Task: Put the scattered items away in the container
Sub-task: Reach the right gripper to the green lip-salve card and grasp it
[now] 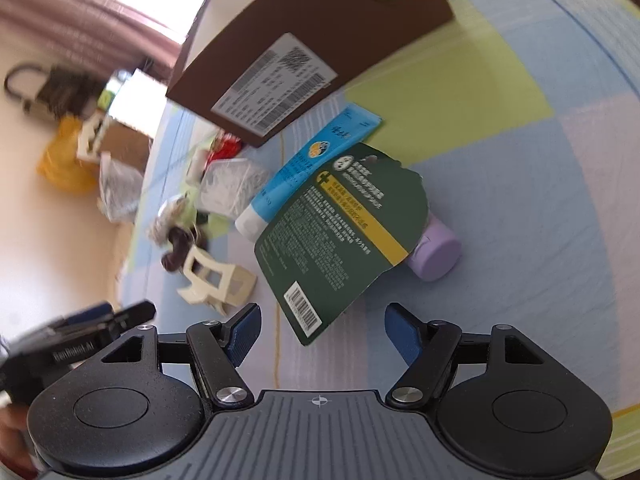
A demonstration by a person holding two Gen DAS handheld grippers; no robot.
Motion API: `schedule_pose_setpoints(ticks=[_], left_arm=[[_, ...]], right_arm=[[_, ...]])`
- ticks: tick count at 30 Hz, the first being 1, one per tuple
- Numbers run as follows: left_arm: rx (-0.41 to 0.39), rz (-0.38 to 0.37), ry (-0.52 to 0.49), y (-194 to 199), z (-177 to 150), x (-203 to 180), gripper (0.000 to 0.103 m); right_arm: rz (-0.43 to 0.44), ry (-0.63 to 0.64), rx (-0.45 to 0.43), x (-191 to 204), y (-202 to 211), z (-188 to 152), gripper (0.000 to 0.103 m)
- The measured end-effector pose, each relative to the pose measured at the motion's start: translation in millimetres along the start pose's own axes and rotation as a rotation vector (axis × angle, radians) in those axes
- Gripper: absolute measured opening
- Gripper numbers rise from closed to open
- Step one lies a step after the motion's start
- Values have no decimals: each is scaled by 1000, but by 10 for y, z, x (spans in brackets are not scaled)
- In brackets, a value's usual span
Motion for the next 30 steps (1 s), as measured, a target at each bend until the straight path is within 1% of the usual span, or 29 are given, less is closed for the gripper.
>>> schedule_pose_setpoints(ticks=[1,2,3,4,5,8,11,14,16,19,20,22,23,24,25,26,28,30], left_arm=[[2,-2,-2,-14,7,6,102],[5,-2,-4,-29,12,13,102],[7,-2,-7,-42,20,20,102],[8,-2,-8,-53,31,28,102],[8,-3,-10,-63,42,36,102],[9,-4,-14,-94,76,56,102],[9,-8,-19,-121,100,59,102],[10,-19,-25,-137,110,48,102],[11,-24,-28,-150,117,37,102],[10,-33,-33,-162,130,25,102],[9,-36,-35,-163,135,25,102],[8,-37,-35,-170,145,39,102],[9,-37,-34,-175,149,47,102],[9,-37,-32,-181,154,57,102],[11,-37,-30,-191,159,68,102],[13,-37,-27,-201,165,77,102],[14,-38,-28,-219,182,84,102],[15,-44,-30,-236,202,80,102]], right_arm=[[13,-26,-2,-28,-15,11,64],[26,-52,-5,-56,-30,22,39],[37,-76,-7,-81,-44,32,33],[43,-95,-7,-95,-56,39,22],[46,-104,-11,-98,-59,48,15],[26,-20,-42,2,15,97,12],[-69,103,-59,74,108,190,12],[-187,237,-106,99,238,323,12],[-230,298,-127,95,292,408,12],[-302,340,-142,-1,318,523,12],[-314,335,-147,-44,323,556,13],[-310,319,-158,-85,348,600,13],[-306,309,-166,-95,363,617,25],[-291,294,-181,-68,385,617,45],[-277,279,-196,-41,408,618,99],[-263,270,-212,-6,424,618,103],[-242,294,-235,105,402,623,103],[-252,302,-217,157,303,652,103]])
Point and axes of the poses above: each gripper's, at about its wrist camera, not at the fingertips, and y roughly against the way its jaws point, x to its left, z to its top, the point moved 6 cm from there along -y, roughly the way its jaws point, and after that the axes turned 2 degrees about -x, right-handed, at the moved point
